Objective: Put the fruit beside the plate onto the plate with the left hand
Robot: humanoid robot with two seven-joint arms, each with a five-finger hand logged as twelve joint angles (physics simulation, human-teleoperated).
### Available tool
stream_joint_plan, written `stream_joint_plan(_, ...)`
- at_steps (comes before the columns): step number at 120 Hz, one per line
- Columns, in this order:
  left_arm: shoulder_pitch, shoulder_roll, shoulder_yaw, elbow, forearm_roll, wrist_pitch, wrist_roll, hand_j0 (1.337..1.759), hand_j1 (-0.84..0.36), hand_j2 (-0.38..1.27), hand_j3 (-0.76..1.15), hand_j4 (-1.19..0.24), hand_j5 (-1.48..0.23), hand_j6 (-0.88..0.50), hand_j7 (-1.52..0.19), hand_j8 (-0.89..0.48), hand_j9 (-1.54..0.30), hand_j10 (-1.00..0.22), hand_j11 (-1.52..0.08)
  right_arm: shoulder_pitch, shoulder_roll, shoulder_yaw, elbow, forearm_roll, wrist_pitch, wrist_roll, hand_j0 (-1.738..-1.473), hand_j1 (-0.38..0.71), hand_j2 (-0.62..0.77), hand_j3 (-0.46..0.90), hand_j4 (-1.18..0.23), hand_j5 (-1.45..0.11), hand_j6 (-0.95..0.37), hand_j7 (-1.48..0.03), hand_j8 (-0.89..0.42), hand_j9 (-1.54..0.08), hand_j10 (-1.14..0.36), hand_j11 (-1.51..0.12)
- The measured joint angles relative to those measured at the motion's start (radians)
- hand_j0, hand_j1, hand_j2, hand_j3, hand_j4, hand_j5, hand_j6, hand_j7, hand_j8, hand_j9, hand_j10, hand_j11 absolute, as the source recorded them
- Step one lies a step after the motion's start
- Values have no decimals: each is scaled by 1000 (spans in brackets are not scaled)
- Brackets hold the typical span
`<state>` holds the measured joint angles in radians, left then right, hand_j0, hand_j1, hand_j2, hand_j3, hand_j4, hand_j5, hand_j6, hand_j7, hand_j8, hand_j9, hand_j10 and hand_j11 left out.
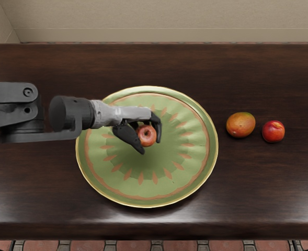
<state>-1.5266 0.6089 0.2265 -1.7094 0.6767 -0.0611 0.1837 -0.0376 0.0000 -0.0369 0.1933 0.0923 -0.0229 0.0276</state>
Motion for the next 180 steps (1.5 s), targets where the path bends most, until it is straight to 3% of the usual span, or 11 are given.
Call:
stream_joint_plan(45,7,-35,48,3,46,41,8,1632,-533,388,0,-477,-1091,-242,-1101,-297,-1181,-832,-1185,0,0,0,0,0,0,0,-1658,-312,-6,0,-31,-40,-31,-40,-31,-40,-31,-40)
stream_joint_plan(68,7,-36,51,2,36,39,8,1646,-378,230,0,-536,-875,-398,-877,-447,-920,-672,-922,0,0,0,0,0,0,0,-1658,-312,-6,0,-31,-40,-31,-40,-31,-40,-31,-40)
stream_joint_plan(101,8,-27,46,2,16,46,7,1655,-209,122,0,-447,-628,-411,-628,-420,-639,-482,-640,0,0,0,0,0,0,0,-1658,-312,-6,0,-31,-40,-31,-40,-31,-40,-31,-40)
stream_joint_plan(129,53,104,-54,1,-67,-40,2,1657,-150,94,0,-412,-550,-400,-550,-403,-553,-423,-553,0,0,0,0,0,0,0,-1658,-312,-6,0,-31,-40,-31,-40,-31,-40,-31,-40)
stream_joint_plan(140,100,171,-133,0,-139,-137,0,1657,-134,88,0,-400,-529,-393,-529,-395,-531,-407,-531,0,0,0,0,0,0,0,-1658,-312,-6,0,-31,-40,-31,-40,-31,-40,-31,-40)
stream_joint_plan(164,126,394,-269,2,-366,-407,-1,1658,-50,71,0,-333,-436,-330,-435,-331,-436,-336,-436,0,0,0,0,0,0,0,-1658,-312,-6,0,-31,-40,-31,-40,-31,-40,-31,-40)
stream_joint_plan(180,160,446,-314,77,-529,-510,-2,1658,-9,63,0,-300,-391,-299,-391,-299,-391,-301,-391,0,0,0,0,0,0,0,-1658,-312,-6,0,-31,-40,-31,-40,-31,-40,-31,-40)
